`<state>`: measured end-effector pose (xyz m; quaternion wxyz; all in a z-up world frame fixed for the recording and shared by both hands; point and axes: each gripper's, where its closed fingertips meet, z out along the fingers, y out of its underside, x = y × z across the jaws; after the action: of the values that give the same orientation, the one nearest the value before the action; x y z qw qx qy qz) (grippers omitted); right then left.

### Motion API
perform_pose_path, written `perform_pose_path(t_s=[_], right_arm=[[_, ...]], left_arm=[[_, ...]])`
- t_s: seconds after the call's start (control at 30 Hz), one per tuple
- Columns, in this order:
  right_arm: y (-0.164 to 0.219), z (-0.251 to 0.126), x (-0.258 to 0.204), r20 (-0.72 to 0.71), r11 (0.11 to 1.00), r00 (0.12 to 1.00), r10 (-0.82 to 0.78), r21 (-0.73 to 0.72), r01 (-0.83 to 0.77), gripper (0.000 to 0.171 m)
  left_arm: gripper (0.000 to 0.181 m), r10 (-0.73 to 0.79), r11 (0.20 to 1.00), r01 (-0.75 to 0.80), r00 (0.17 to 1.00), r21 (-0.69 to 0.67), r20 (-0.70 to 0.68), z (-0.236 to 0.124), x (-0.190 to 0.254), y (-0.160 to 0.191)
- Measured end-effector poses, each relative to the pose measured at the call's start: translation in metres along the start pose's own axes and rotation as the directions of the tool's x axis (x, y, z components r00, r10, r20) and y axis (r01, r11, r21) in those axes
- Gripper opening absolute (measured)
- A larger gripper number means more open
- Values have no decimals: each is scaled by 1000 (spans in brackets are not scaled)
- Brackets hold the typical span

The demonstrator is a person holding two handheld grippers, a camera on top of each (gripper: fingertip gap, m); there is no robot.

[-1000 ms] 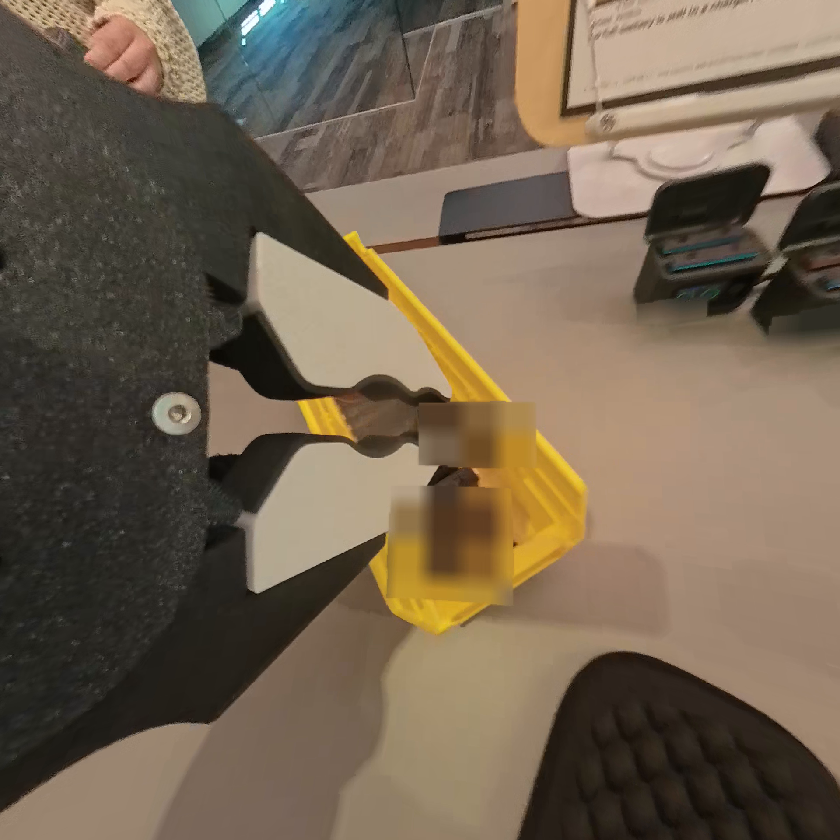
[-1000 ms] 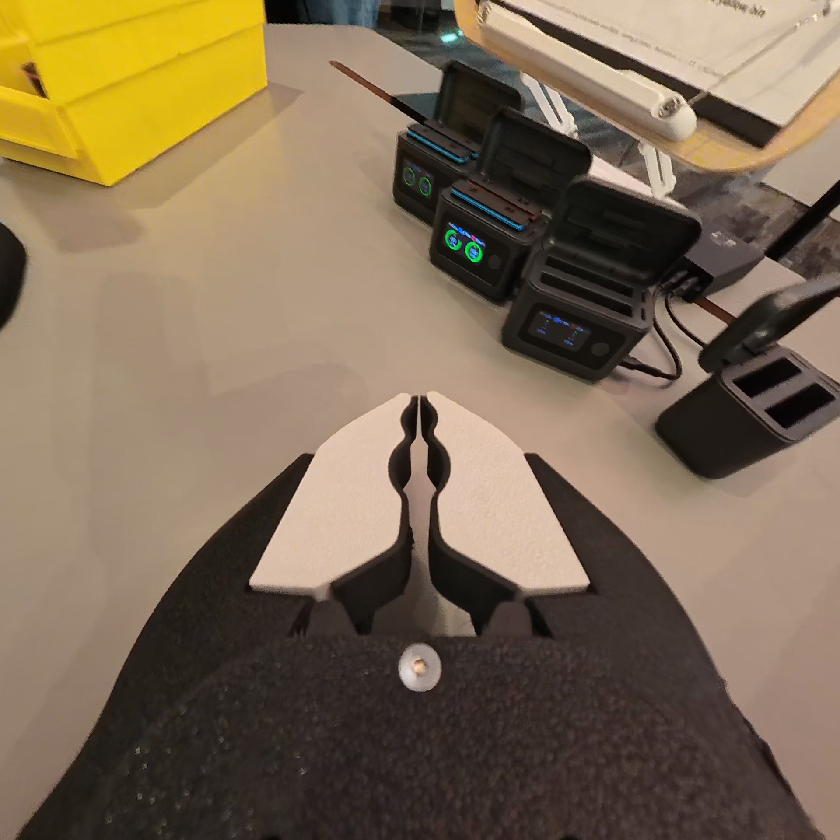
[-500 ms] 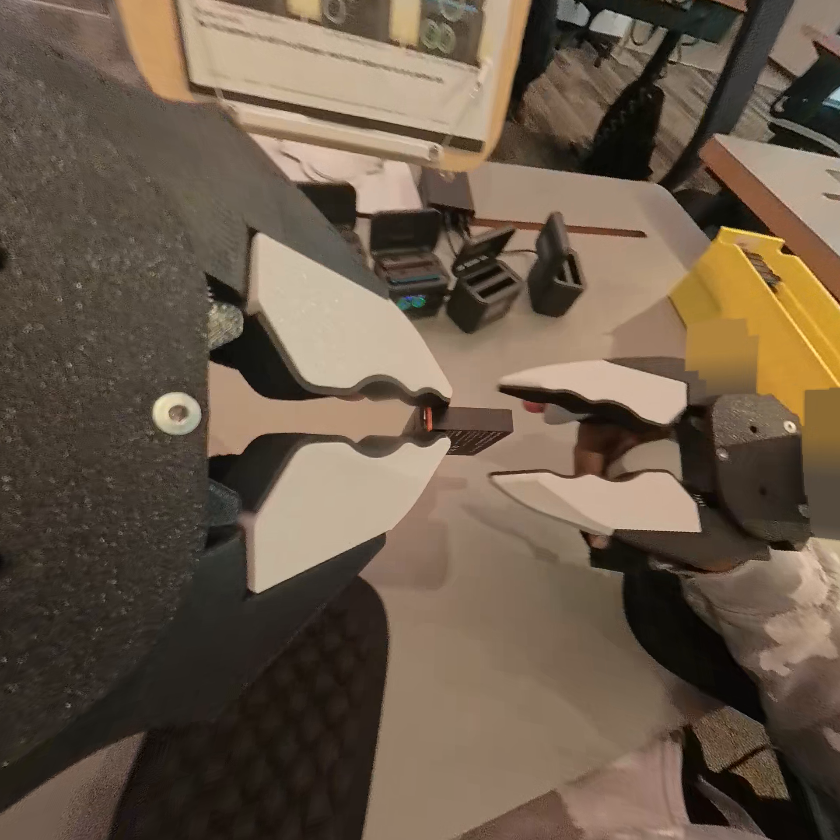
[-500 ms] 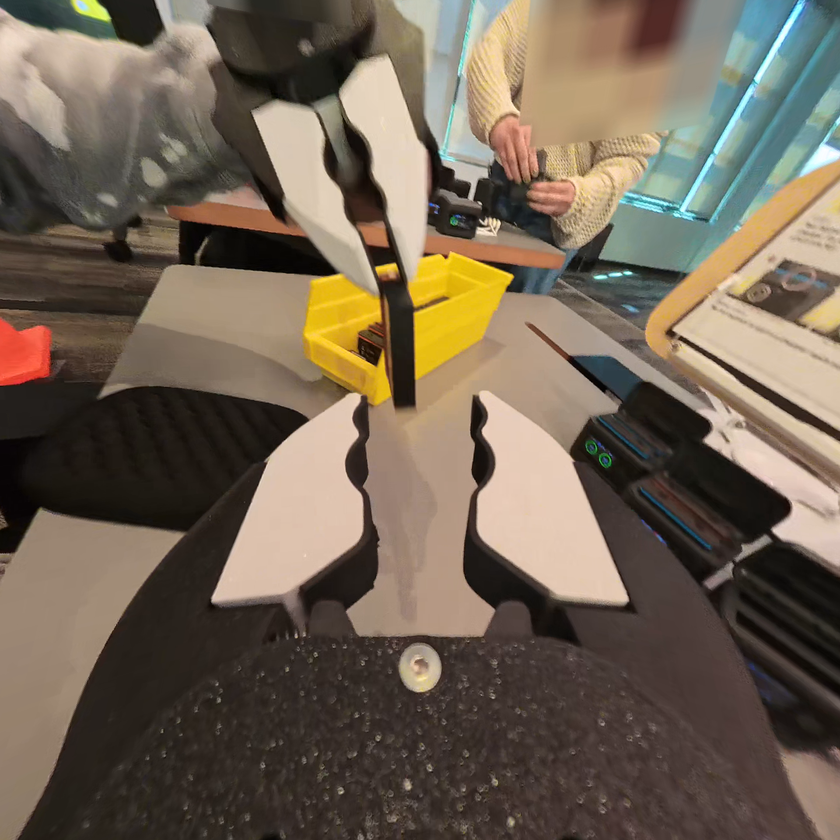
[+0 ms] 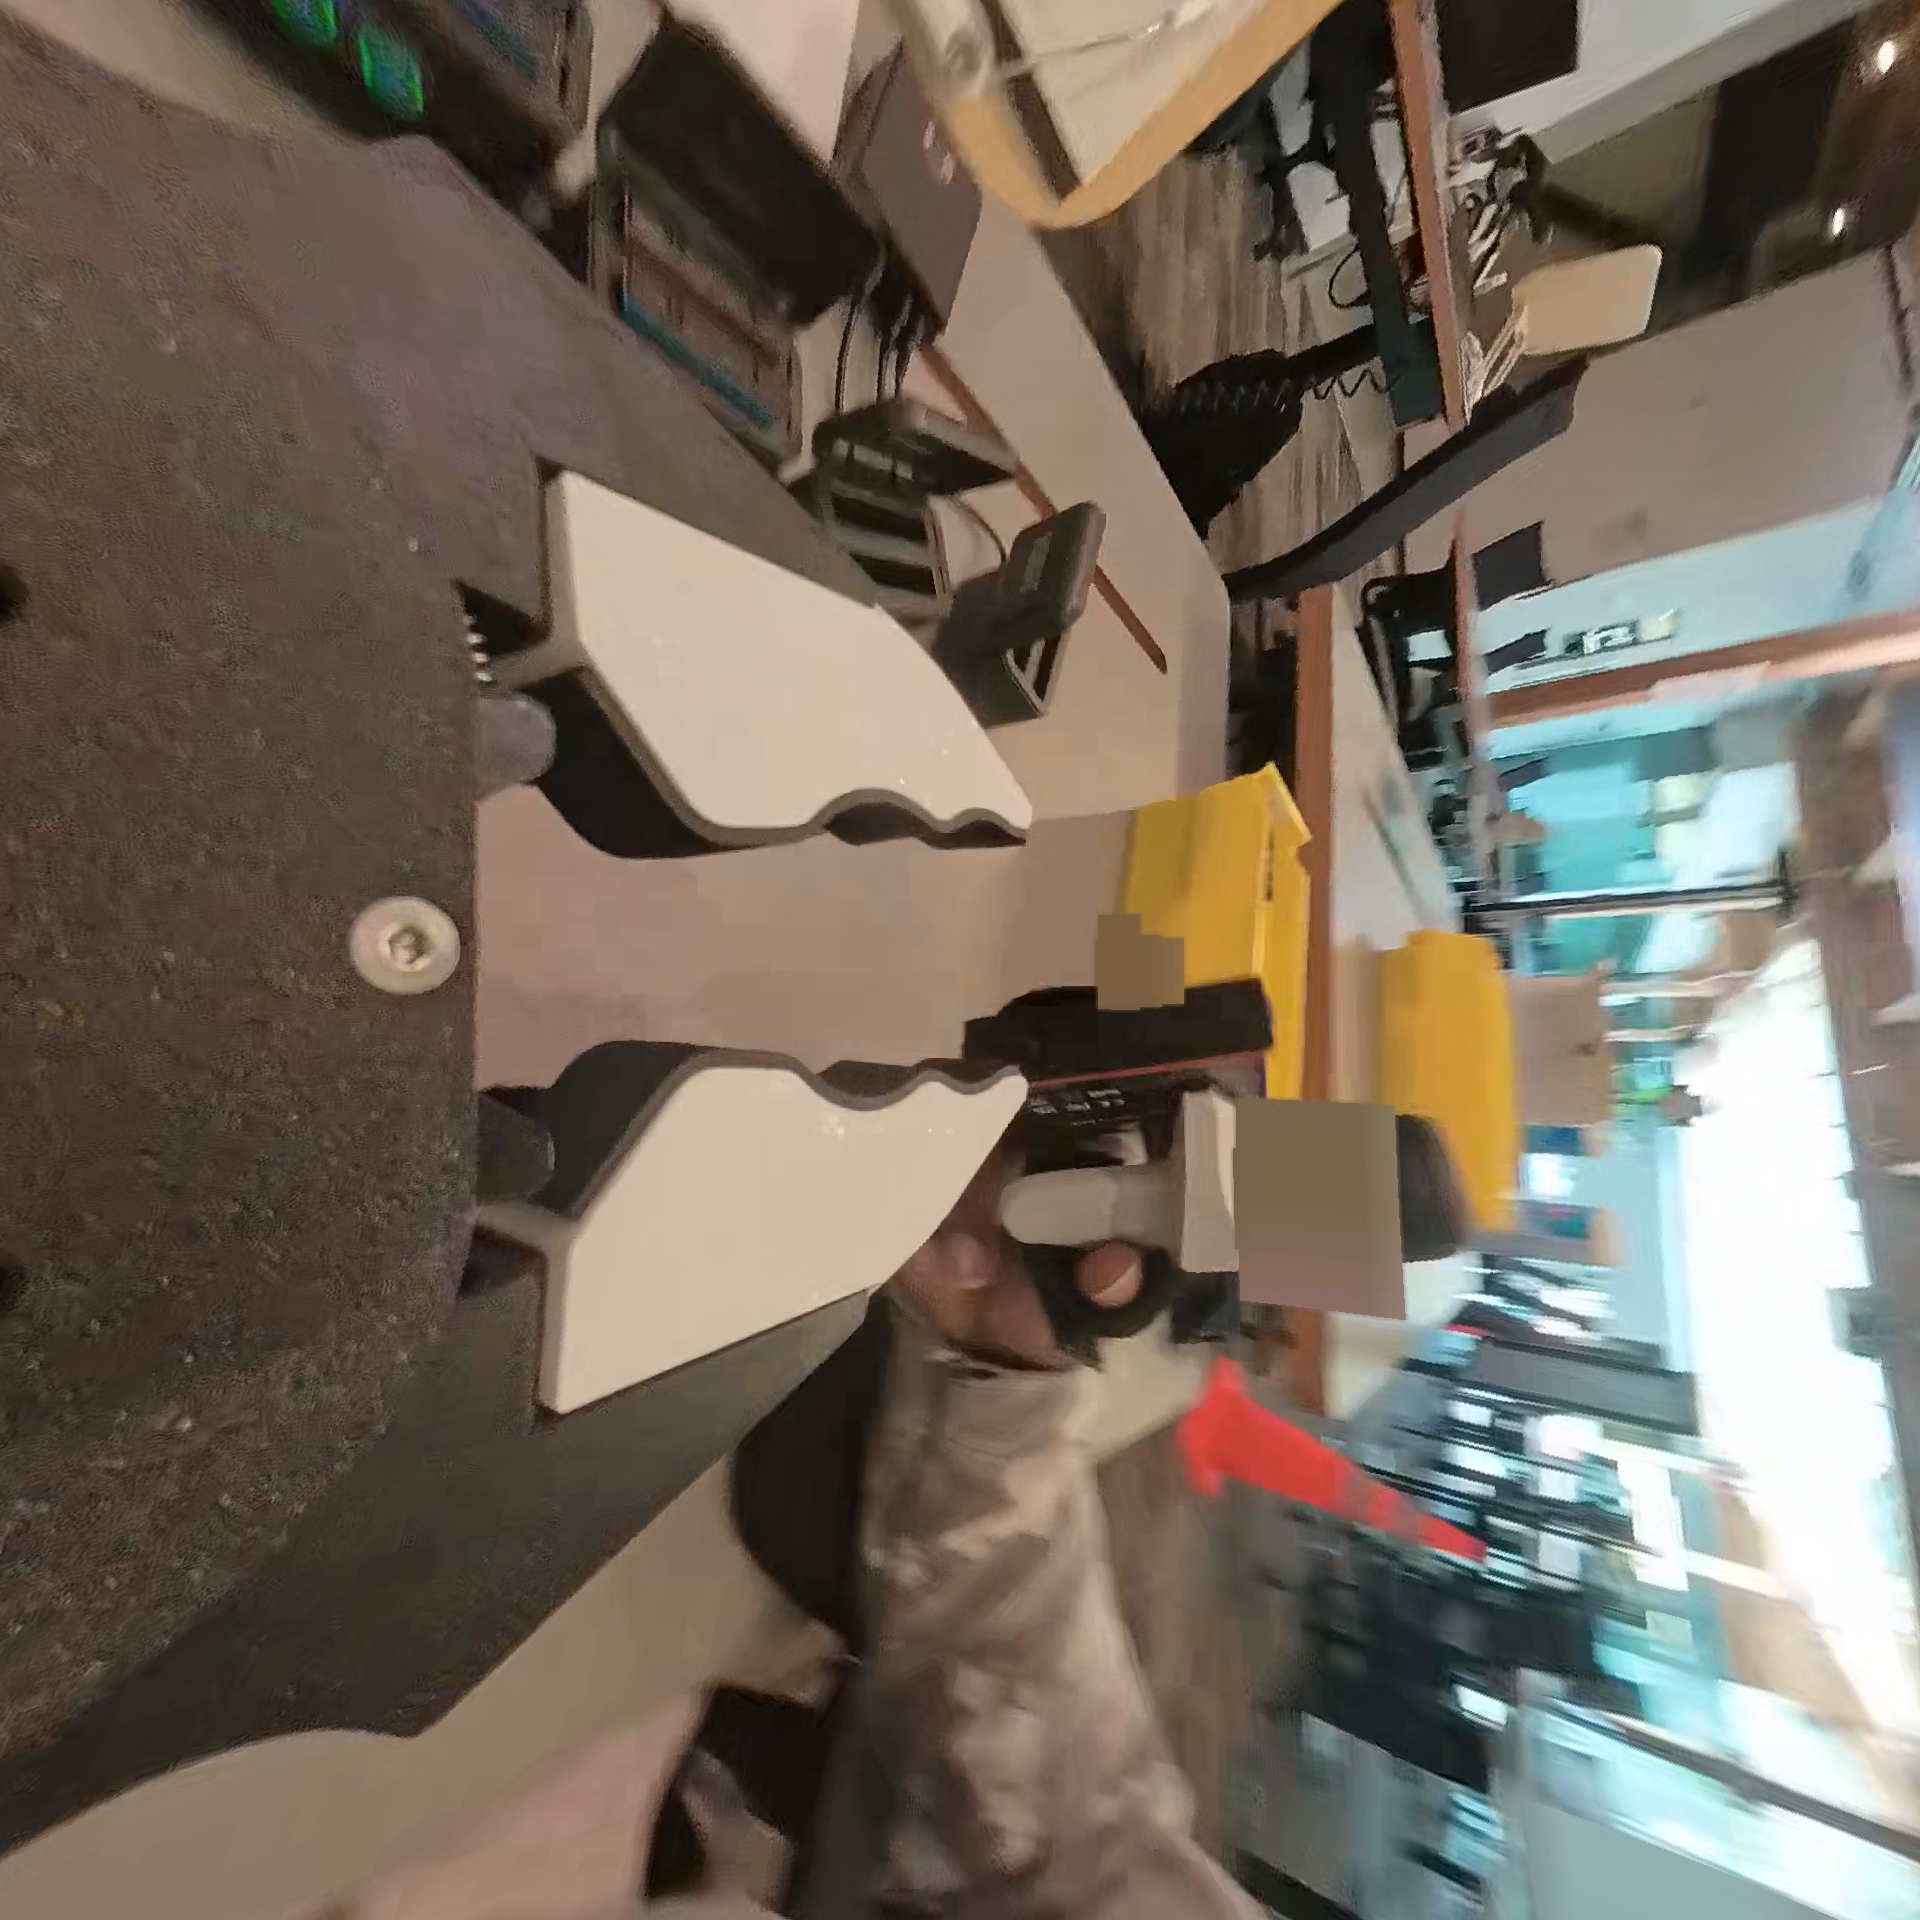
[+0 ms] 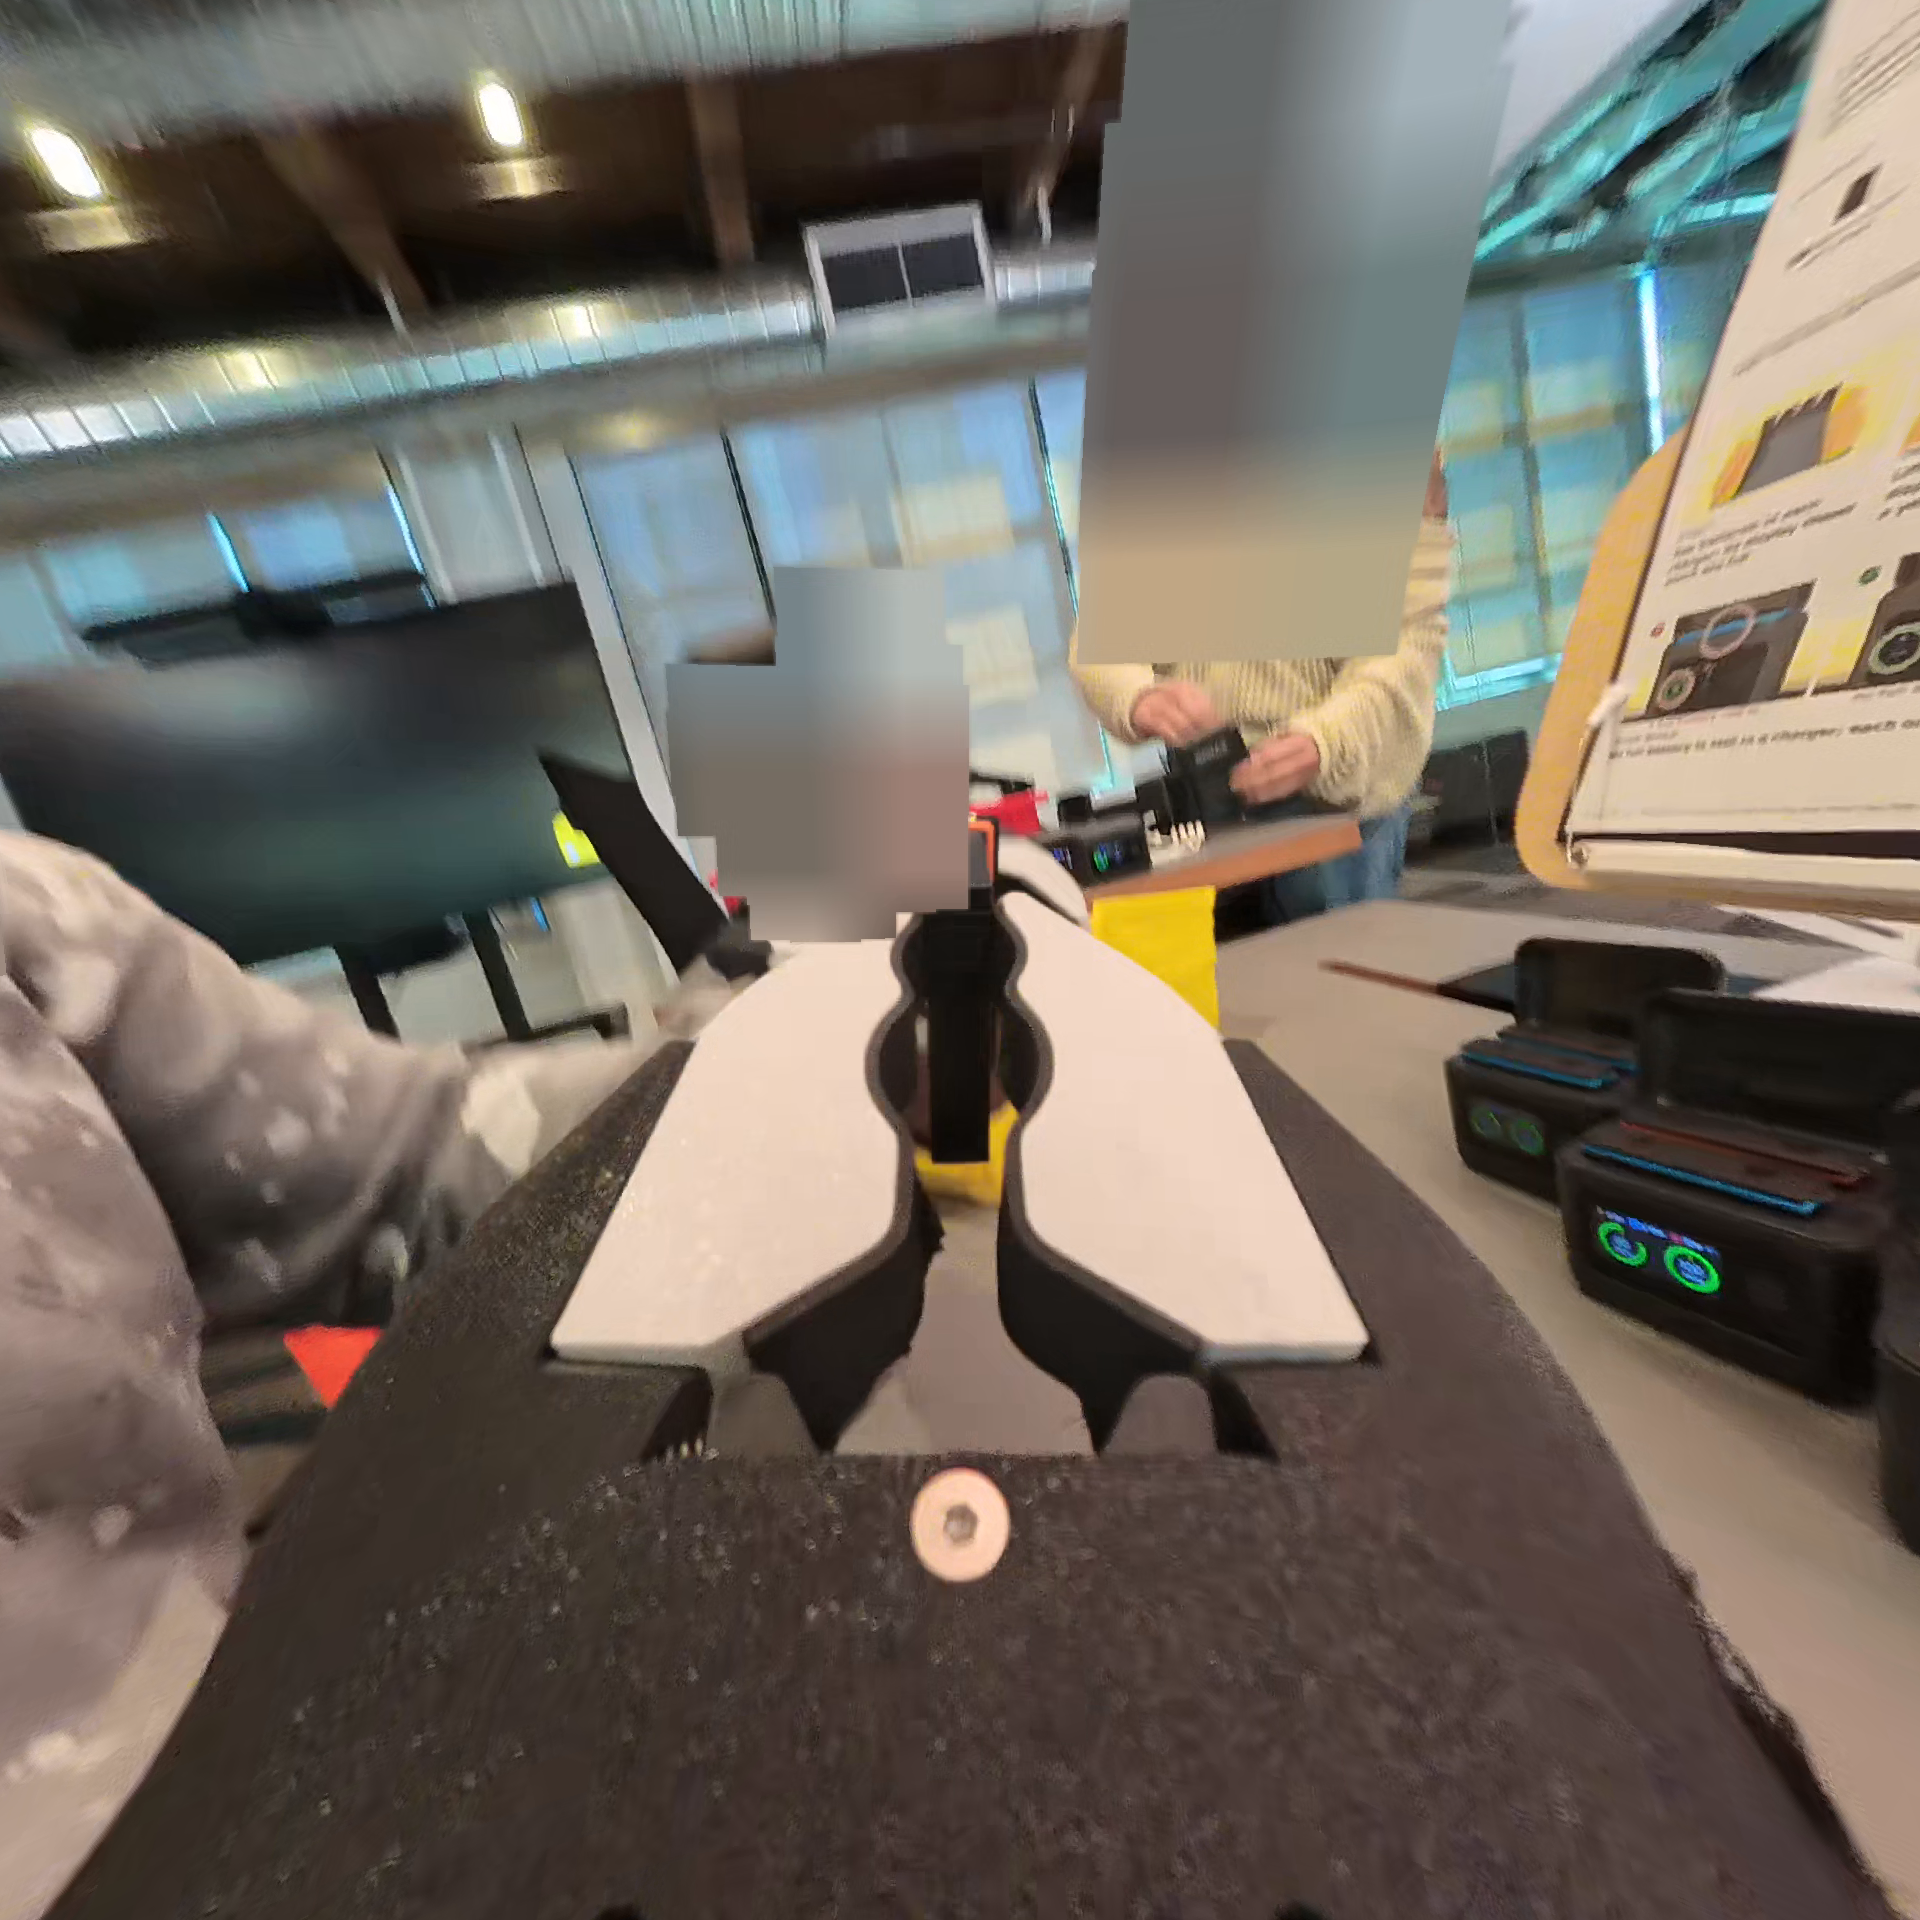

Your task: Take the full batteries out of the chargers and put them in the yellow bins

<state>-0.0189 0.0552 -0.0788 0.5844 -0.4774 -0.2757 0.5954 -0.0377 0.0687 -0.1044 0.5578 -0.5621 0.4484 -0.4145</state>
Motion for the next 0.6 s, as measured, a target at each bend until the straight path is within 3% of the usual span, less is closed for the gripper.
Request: perform_pose_path(t_s=[0.1,0.2,0.4,0.6], right_arm=[[-18,-9,4,23,987,996,83,133,-85,10],[-32,-18,9,59,953,984,166,248,-175,10],[-37,-26,17,80,915,972,220,329,-234,10],[-35,-29,20,91,890,960,265,361,-279,10]], left_arm=[[38,-213,970,218,975,106,-59,11,2,3],[36,-312,927,332,941,173,-132,24,12,0],[31,-371,895,400,913,198,-168,50,28,-8],[15,-387,878,410,912,246,-138,60,26,-3]])
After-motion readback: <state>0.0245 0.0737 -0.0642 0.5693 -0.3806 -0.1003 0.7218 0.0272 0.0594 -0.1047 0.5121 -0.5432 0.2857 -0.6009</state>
